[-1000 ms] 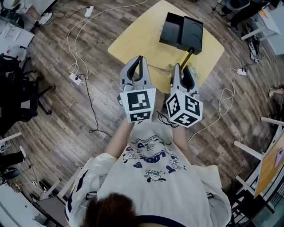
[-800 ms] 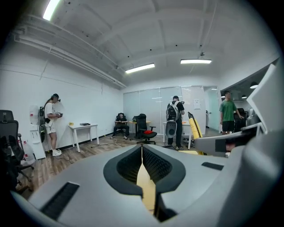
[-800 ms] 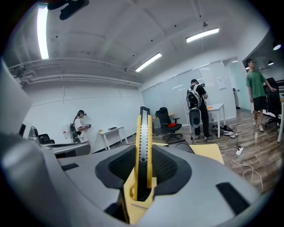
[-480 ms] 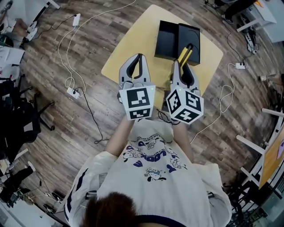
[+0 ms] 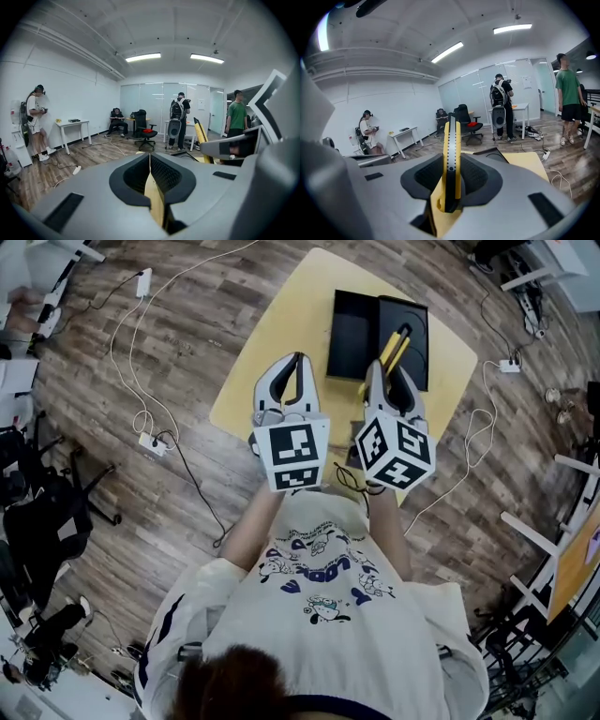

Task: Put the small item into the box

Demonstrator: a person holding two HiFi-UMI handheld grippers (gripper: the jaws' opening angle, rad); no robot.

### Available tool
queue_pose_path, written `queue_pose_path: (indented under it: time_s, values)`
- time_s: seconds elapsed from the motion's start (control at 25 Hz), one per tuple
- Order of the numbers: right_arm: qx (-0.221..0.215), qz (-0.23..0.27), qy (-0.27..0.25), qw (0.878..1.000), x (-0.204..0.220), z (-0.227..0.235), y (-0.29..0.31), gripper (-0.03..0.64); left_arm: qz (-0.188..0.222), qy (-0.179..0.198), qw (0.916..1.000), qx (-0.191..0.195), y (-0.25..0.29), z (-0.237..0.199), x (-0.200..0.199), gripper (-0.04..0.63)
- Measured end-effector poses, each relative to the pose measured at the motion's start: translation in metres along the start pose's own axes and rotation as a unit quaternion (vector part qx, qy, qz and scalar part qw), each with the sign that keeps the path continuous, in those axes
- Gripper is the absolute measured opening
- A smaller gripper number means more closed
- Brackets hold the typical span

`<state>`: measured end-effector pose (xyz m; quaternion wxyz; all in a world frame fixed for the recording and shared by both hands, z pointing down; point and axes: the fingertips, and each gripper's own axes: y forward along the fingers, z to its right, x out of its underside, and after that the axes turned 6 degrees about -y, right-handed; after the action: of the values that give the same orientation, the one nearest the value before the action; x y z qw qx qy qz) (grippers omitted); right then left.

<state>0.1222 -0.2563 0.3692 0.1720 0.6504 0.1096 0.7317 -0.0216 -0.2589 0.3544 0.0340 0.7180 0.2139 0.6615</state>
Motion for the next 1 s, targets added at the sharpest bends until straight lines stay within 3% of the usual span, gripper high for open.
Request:
queue_pose_path:
  time_s: [1.0]
  values:
    - [0.027, -0.128, -0.003, 0.991, 0.059, 0.028, 0.101, 0.129, -0.100, -0.024, 0.9944, 0.022, 0.098, -0.012, 0.053, 0.017]
